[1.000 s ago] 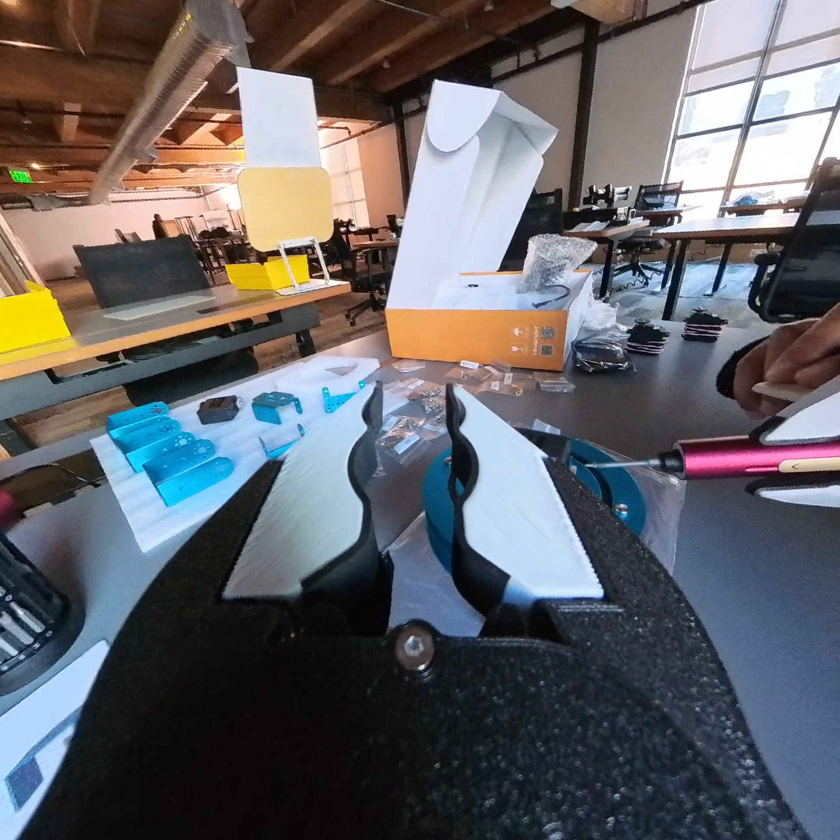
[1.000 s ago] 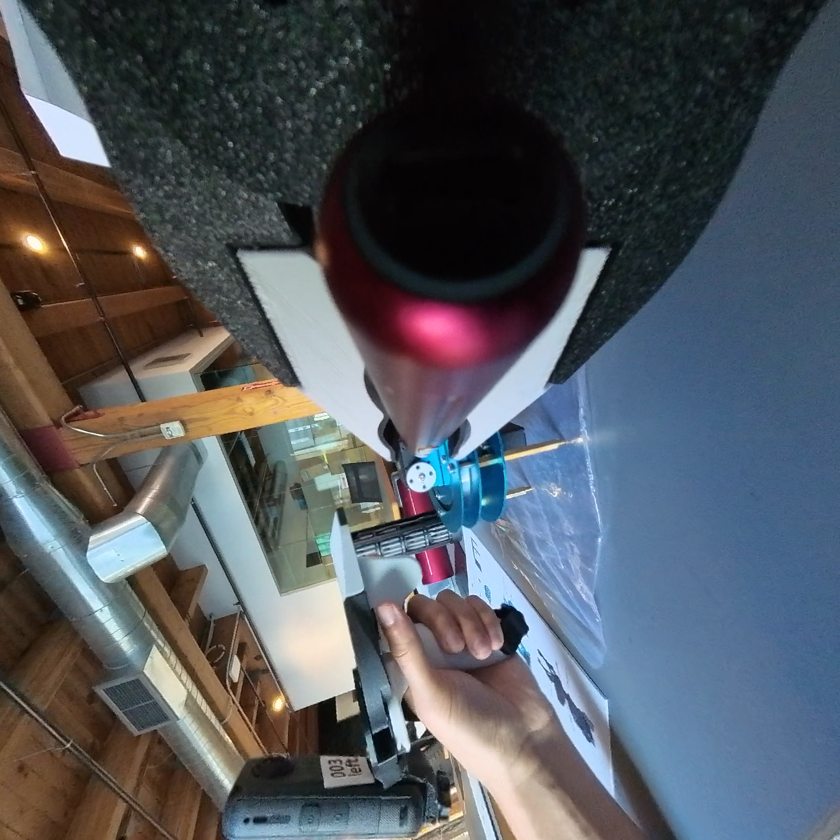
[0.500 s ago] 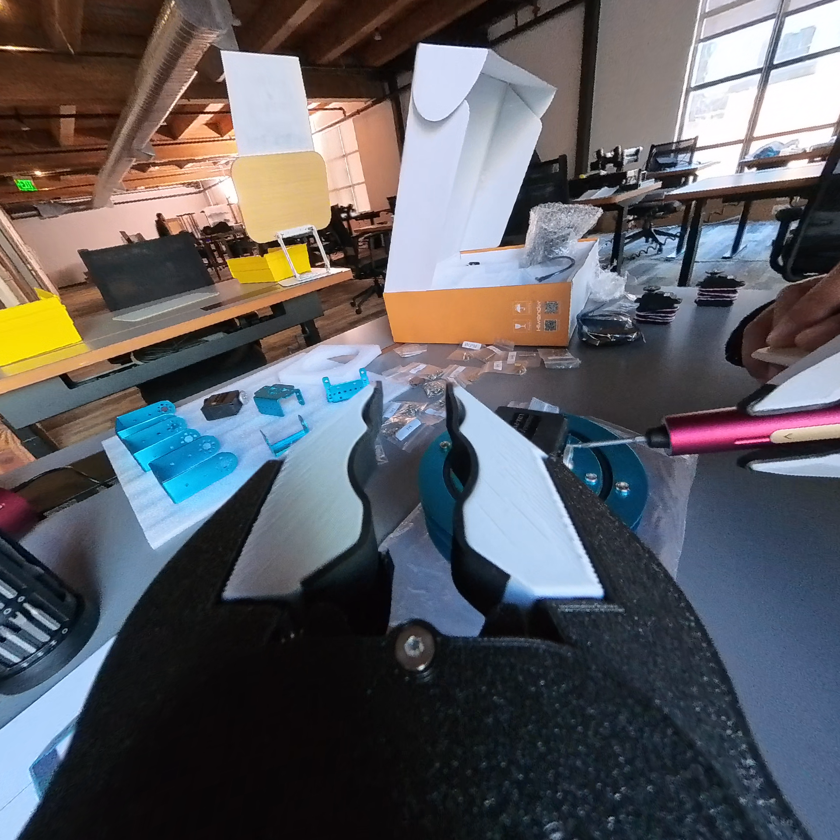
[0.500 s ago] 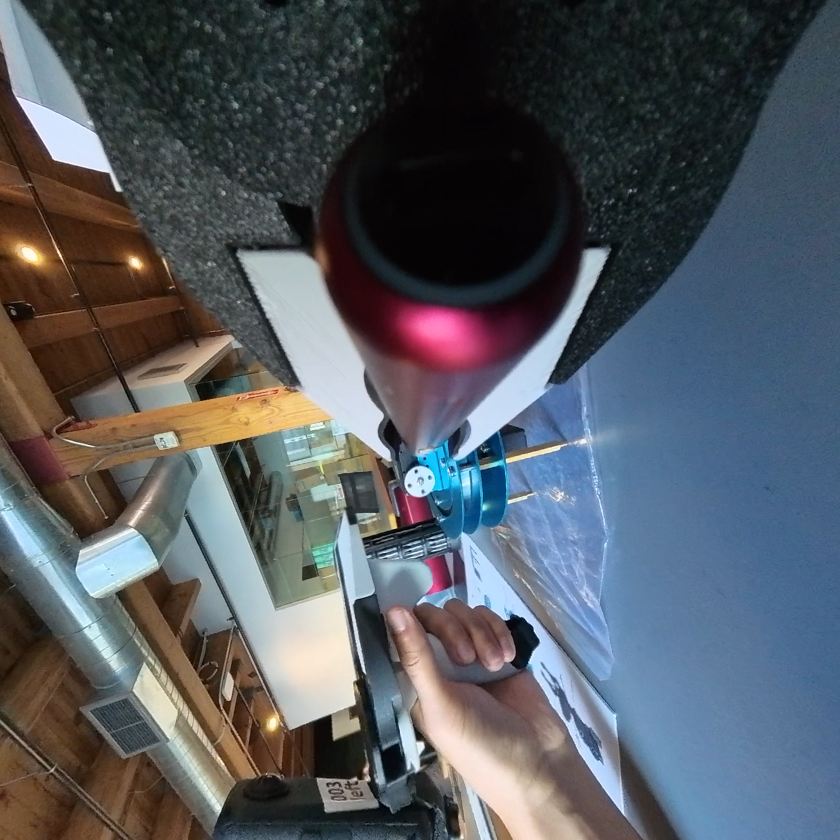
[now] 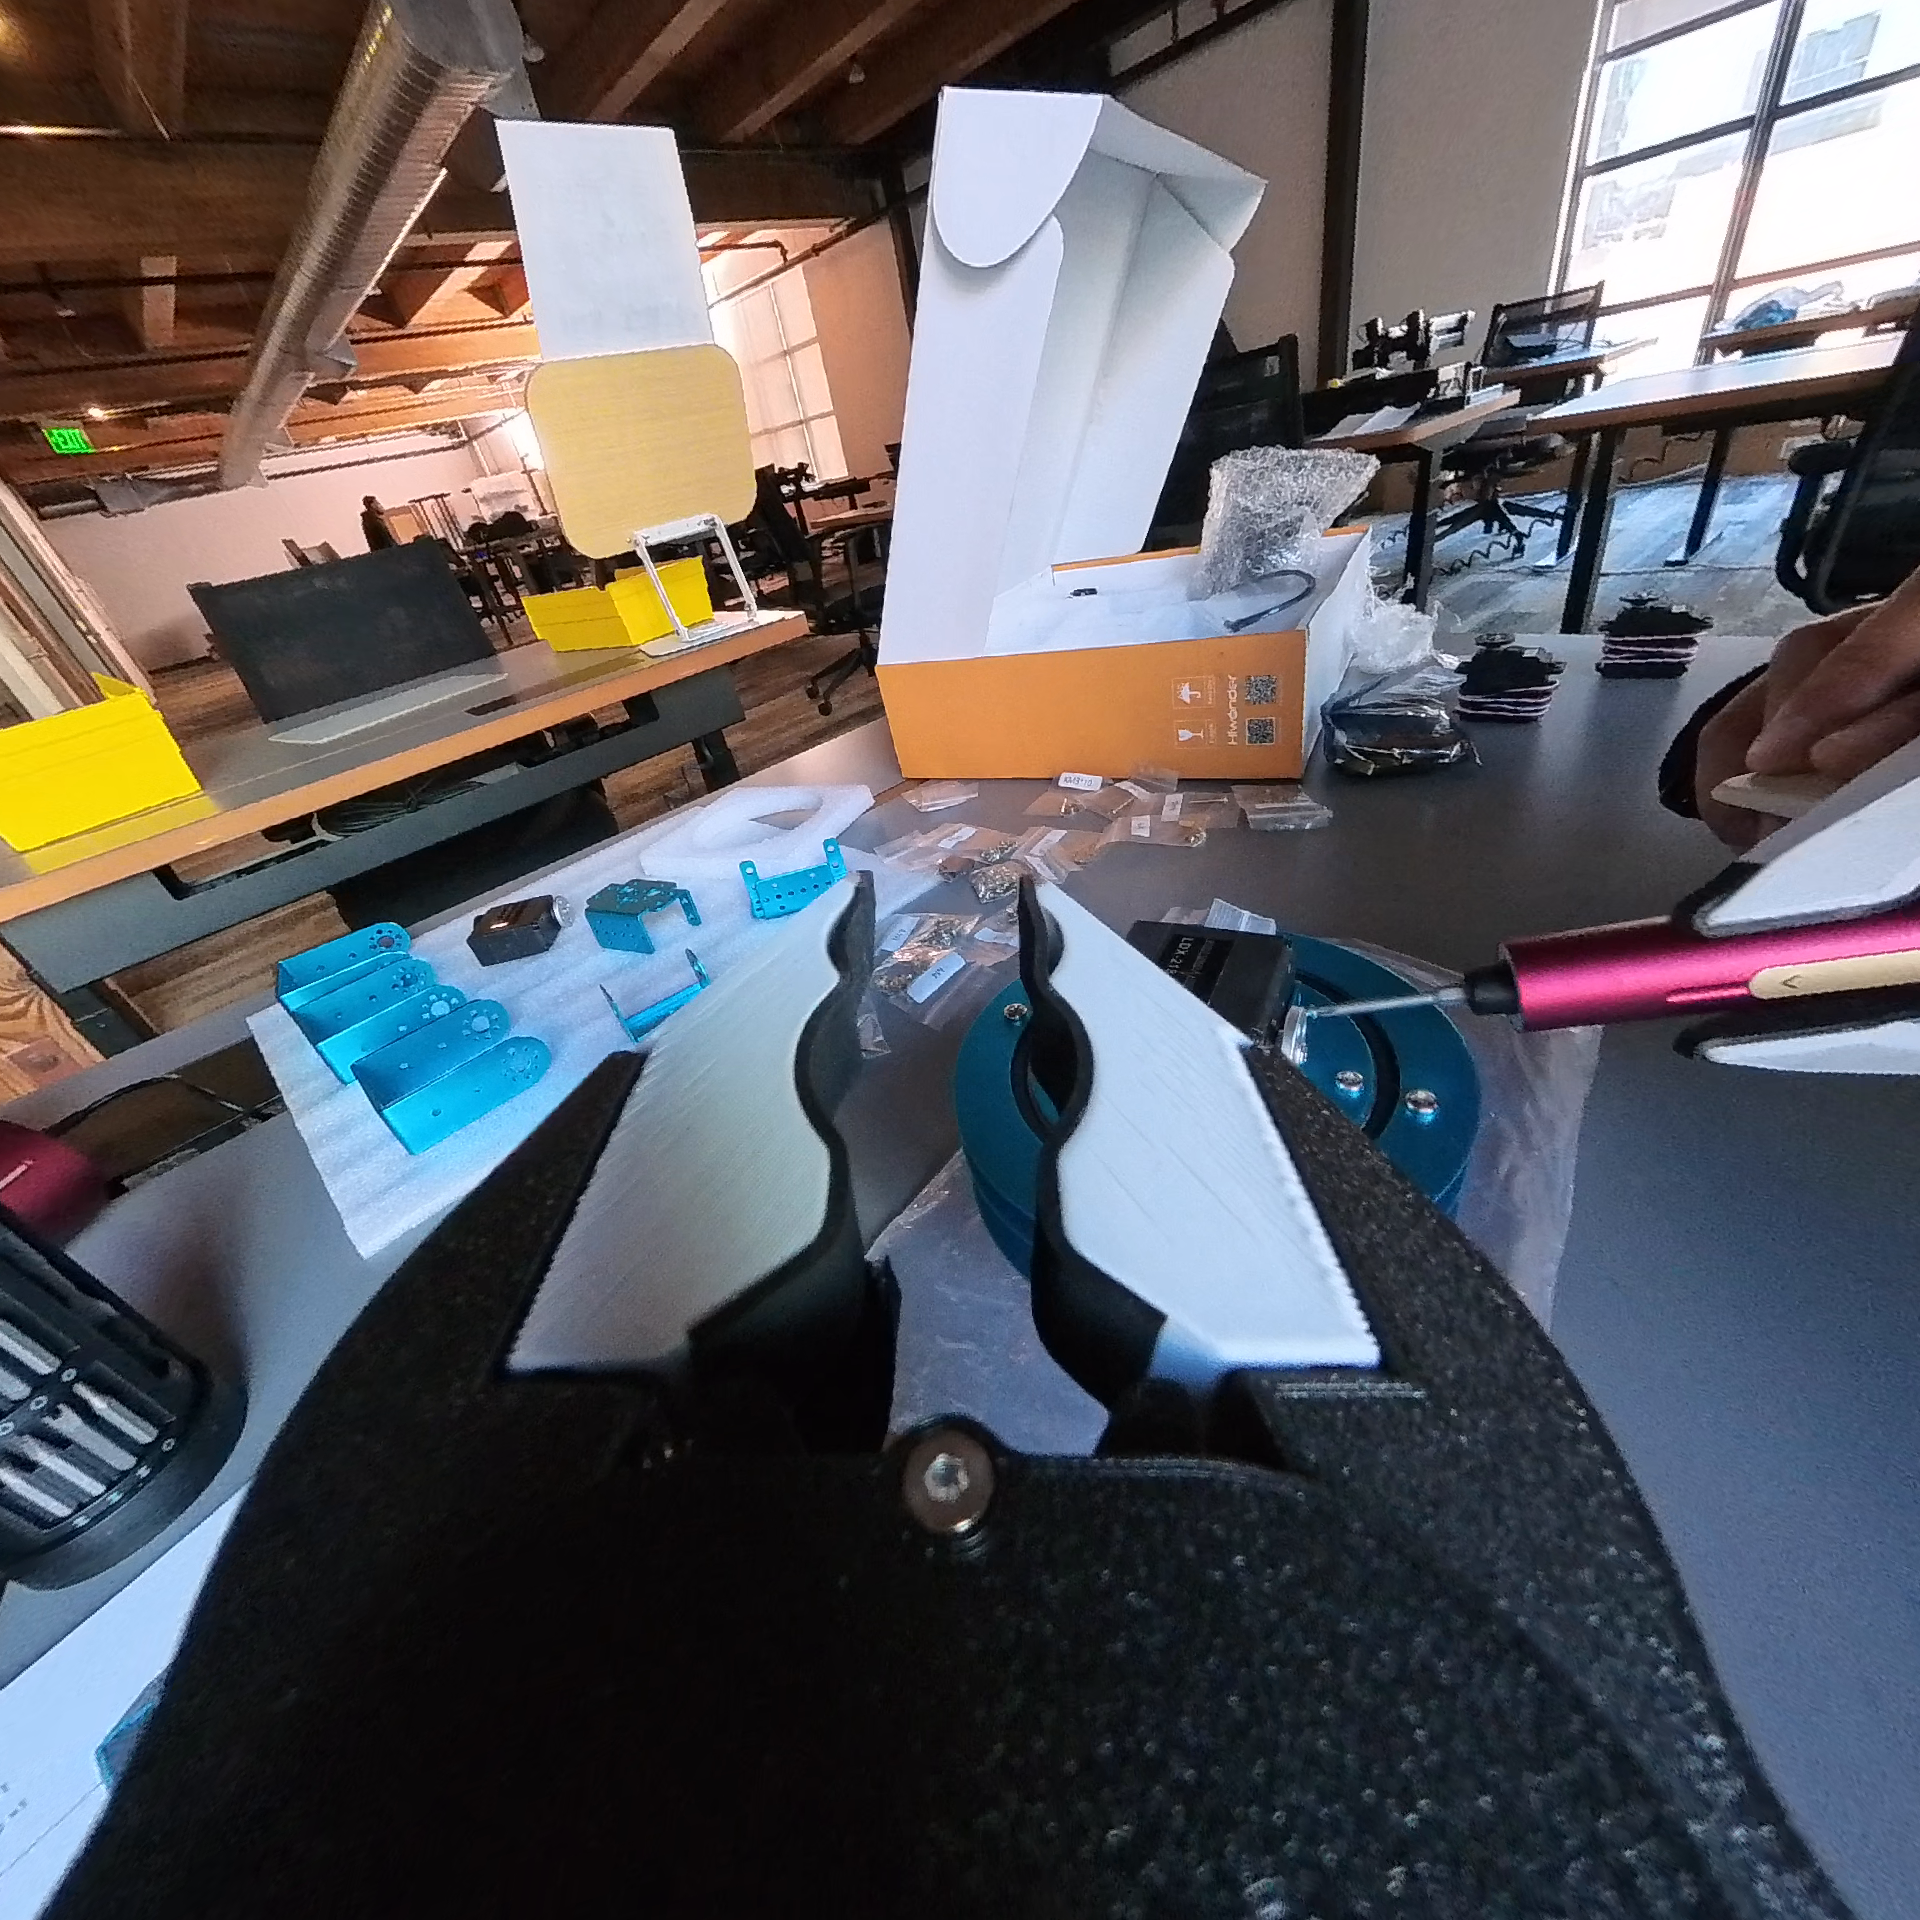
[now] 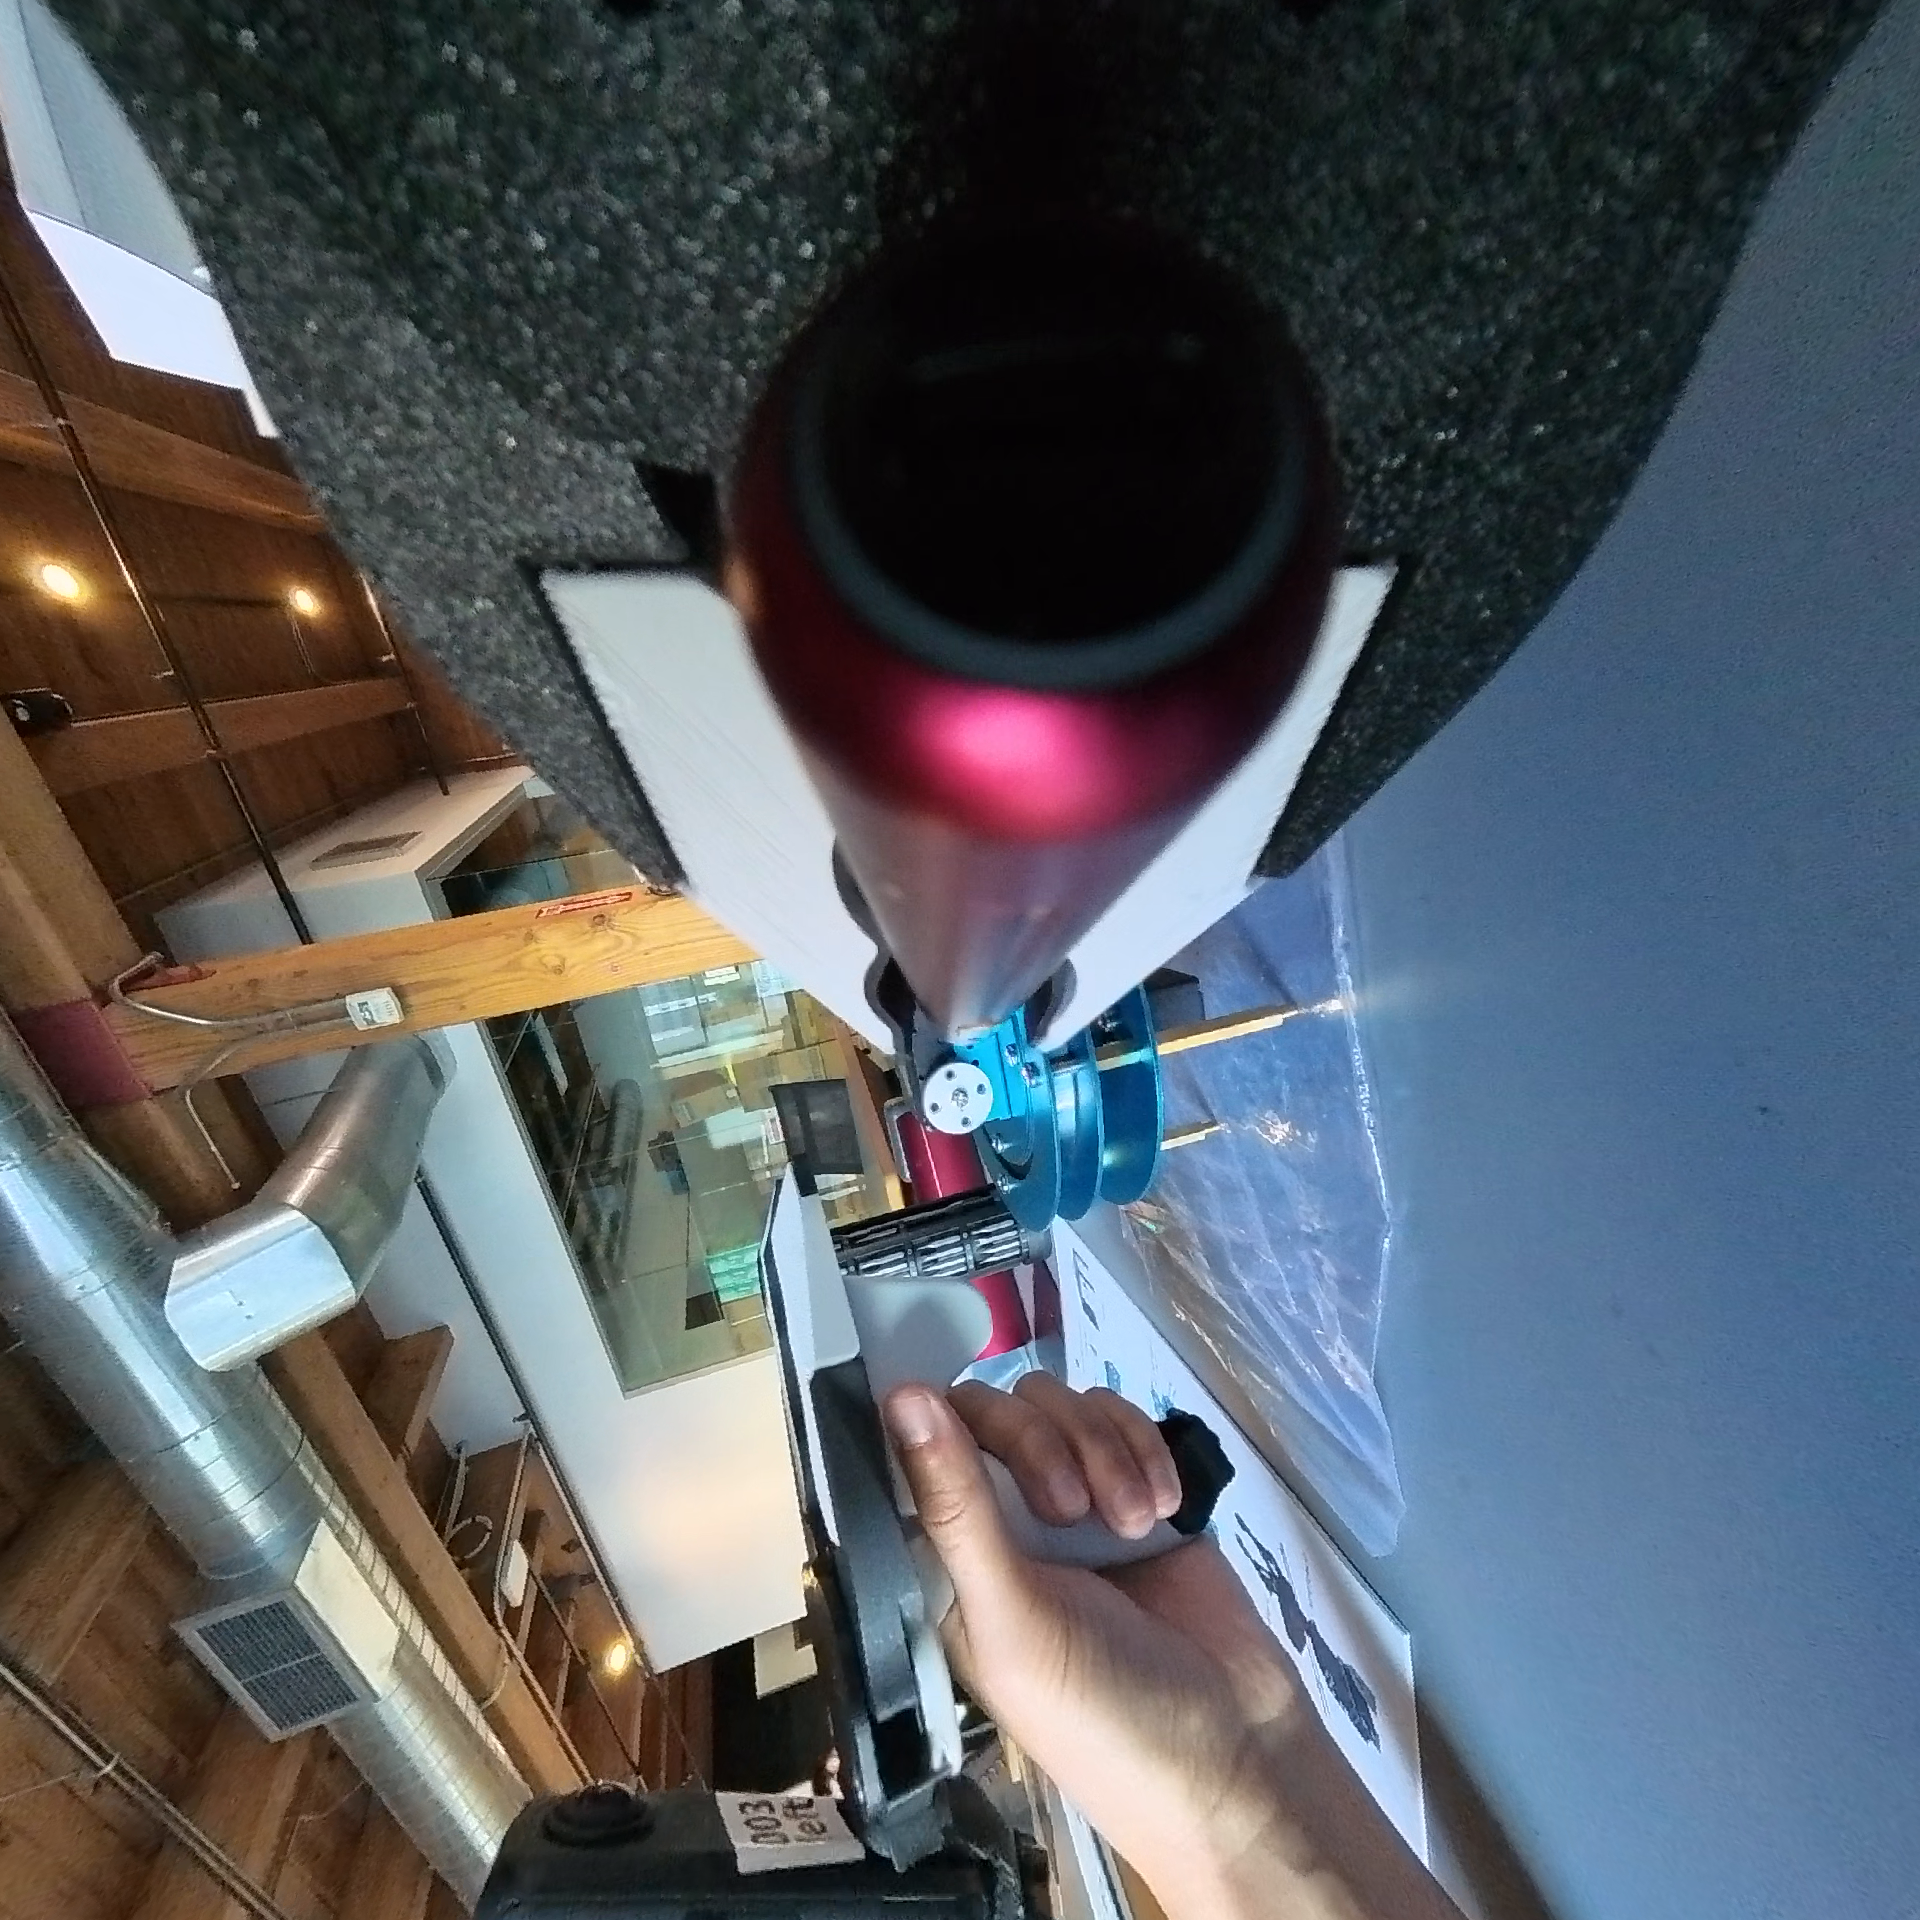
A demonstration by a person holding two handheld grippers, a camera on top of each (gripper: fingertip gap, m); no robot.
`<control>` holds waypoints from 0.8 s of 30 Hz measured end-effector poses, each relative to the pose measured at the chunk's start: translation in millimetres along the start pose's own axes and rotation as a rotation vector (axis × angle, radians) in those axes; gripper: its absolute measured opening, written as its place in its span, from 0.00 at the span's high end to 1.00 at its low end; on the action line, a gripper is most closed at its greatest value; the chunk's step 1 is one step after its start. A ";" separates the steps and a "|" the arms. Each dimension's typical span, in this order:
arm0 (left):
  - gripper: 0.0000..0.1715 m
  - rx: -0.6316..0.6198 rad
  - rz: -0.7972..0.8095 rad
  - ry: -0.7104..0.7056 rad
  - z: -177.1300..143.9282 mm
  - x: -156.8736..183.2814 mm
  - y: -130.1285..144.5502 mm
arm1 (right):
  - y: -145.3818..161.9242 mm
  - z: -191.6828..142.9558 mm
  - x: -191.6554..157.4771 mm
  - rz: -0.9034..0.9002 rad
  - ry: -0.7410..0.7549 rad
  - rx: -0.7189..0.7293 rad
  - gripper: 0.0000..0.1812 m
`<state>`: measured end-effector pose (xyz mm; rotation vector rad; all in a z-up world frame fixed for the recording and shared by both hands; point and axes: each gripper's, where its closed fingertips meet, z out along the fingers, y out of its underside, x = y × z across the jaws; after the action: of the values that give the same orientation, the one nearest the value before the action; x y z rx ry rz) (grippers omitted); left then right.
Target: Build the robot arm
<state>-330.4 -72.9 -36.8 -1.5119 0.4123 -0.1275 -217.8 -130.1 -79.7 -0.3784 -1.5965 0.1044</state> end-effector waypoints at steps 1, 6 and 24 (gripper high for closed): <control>0.84 -0.001 -0.003 0.002 0.2 0.1 0.3 | 0.5 0.3 -0.3 0.003 -0.003 -0.002 0.88; 0.84 -0.017 -0.003 0.010 1.6 2.0 3.4 | 1.7 0.5 1.4 0.002 0.000 -0.005 0.88; 0.85 -0.042 0.003 0.092 -0.1 24.1 4.3 | -1.1 4.9 -0.5 -0.021 0.003 -0.014 0.87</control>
<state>-308.9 -80.7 -45.4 -1.5506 0.4941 -0.1875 -222.8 -130.4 -80.2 -0.3721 -1.5989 0.0764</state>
